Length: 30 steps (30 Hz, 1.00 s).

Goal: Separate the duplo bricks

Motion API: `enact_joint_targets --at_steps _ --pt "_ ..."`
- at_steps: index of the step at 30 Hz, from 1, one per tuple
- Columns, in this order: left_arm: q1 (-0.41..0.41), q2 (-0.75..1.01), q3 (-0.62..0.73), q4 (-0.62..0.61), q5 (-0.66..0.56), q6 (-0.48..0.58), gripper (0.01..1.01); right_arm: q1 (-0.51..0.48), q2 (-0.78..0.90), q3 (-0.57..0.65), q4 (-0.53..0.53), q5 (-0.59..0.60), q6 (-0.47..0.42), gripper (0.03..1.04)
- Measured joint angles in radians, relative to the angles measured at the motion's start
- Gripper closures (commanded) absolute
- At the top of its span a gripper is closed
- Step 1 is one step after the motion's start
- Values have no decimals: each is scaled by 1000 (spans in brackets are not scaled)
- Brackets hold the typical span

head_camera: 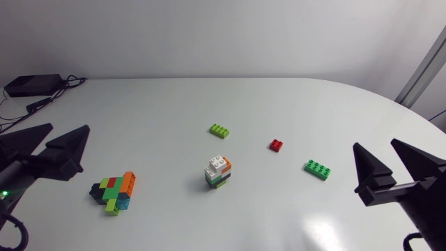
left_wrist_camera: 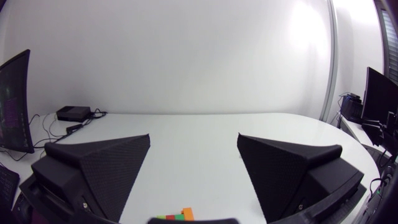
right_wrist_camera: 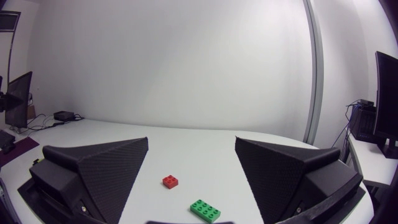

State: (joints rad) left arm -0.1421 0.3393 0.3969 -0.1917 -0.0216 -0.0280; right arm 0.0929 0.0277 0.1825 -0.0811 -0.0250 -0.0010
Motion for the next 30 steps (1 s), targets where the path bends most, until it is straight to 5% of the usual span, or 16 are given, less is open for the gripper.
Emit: enact_joint_targets --at_steps 16,26,30 --pt "-195 702 288 -126 1 -11 87 7 202 79 2 -1 -11 59" --pt "-258 983 516 -206 207 -7 82 13 415 104 75 -3 -11 62" --pt "-307 1074 586 -216 211 84 82 13 490 112 99 -26 -6 62"
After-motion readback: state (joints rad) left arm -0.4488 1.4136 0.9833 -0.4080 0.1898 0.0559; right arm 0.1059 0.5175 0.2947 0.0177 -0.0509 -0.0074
